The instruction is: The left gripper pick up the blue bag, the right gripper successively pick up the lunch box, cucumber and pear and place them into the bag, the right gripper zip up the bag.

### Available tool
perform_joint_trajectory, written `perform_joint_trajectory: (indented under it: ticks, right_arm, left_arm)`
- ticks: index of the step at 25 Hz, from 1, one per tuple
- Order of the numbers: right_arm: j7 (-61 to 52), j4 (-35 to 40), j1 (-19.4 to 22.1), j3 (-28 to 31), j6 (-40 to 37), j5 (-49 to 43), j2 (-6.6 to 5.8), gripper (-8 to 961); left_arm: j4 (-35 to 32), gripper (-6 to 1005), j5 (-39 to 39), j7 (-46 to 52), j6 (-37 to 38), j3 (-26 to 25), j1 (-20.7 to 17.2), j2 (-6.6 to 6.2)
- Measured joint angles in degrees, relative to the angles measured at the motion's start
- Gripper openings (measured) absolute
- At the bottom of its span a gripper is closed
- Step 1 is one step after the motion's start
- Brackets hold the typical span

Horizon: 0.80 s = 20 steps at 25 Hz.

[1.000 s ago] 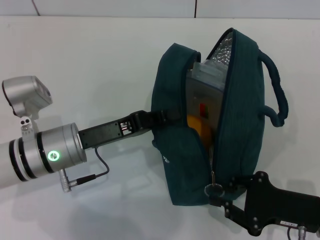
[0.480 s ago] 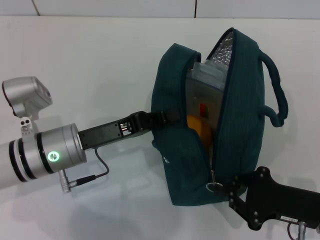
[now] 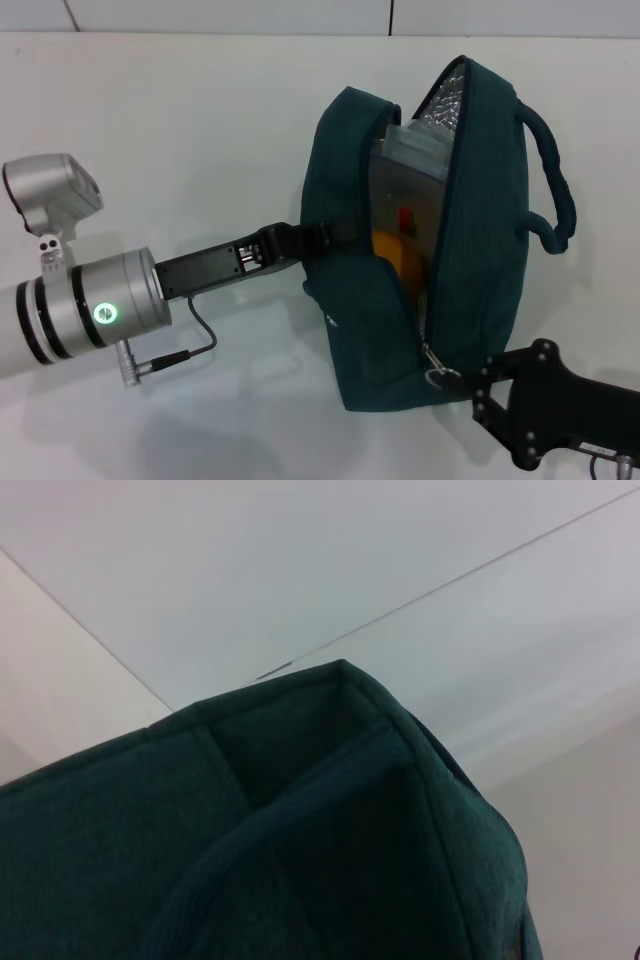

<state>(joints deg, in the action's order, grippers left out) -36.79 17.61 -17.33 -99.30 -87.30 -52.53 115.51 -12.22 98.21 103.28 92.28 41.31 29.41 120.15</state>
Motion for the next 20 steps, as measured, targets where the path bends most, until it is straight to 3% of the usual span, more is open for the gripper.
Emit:
perform_joint_trajectory:
  ticks: [11, 20]
  right_arm:
    - [4.36, -1.86, 2.02, 1.59, -7.22, 5.11, -0.21, 11]
    - [4.71, 0.46, -0.74, 1.47, -7.45, 6.44, 0.17, 11]
  left_arm:
    - [-0.15, 51, -0.11, 0.00, 0.00, 0.00, -0.14, -0.01]
    - [-0.45, 51, -0.14, -0.02, -0.04, 0.00, -0.14, 0.00]
